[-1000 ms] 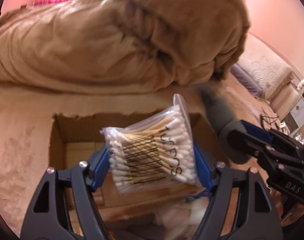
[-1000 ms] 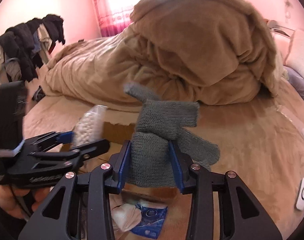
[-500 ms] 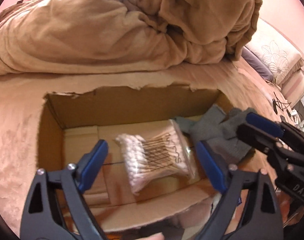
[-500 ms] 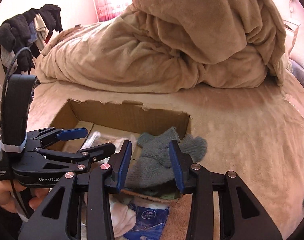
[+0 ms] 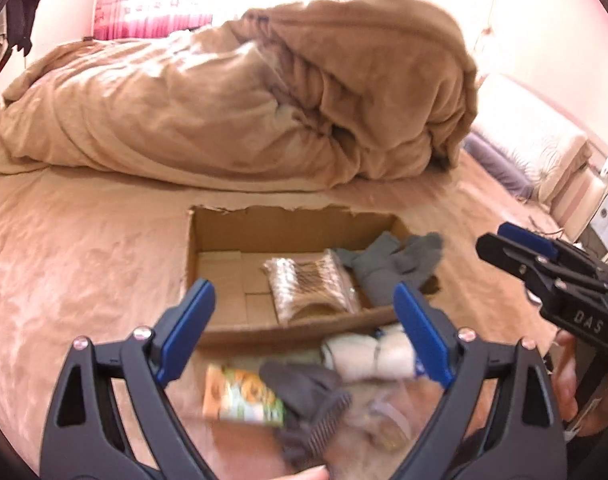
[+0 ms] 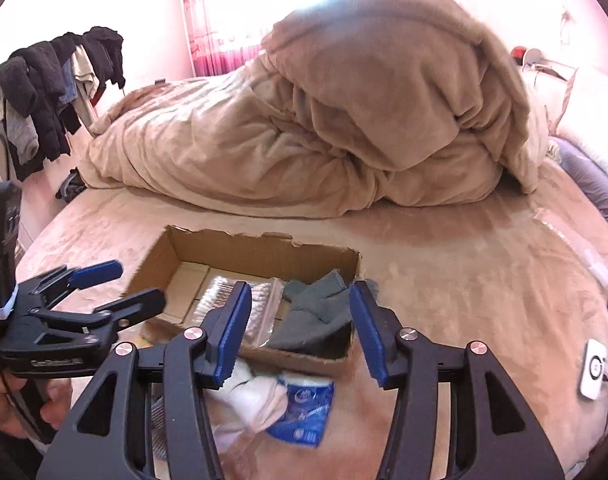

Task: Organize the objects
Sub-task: 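Lower both held items into the cardboard box and open both grippers, then grasp the grey grip sock with the left gripper while the right grasps the snack bag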

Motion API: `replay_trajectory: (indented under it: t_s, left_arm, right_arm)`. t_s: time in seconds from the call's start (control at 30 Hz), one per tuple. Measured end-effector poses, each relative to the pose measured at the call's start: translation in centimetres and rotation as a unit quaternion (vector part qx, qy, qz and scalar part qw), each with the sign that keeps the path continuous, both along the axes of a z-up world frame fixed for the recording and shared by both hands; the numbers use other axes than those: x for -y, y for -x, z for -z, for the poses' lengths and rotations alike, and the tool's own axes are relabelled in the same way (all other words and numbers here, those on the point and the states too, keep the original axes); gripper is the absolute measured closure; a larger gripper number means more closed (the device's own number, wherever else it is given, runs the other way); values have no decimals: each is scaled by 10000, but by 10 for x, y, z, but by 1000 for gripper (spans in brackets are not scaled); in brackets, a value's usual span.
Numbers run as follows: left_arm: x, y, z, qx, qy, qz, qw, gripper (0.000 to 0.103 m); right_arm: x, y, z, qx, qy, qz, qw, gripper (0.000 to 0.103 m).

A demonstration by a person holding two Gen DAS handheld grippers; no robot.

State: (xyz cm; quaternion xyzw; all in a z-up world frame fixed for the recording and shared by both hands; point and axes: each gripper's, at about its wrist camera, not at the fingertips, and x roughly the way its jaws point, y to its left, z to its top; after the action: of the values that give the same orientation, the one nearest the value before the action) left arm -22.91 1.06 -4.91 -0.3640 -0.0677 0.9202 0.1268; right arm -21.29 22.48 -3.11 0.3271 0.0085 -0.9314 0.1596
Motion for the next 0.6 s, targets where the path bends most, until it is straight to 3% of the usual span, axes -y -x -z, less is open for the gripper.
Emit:
replay_trajectory:
  t_s: [0.1, 0.2, 0.33, 0.5, 0.6]
  left_arm:
    - [4, -29, -20, -179, -96, -9, 9998, 11]
    - [9, -59, -37, -296, -254, 5, 9992, 11]
    - [9, -105, -62, -640, -170, 55, 9978, 11]
    - [13, -132, -69, -707, -186, 64, 9973, 11]
    - [17, -139, -59, -546, -275, 26, 9981, 11]
  right_arm:
    - [-3, -24, -19, -221, 15, -8, 9998, 34]
    - [-3, -48, -34, -368, 3, -43, 9993, 34]
    - [-4, -77, -49, -443, 130, -25, 9989, 33]
    - [-8, -107, -58, -483, 236, -51, 9985, 31]
    - [-8, -125, -60, -493, 264, -99, 9984, 28]
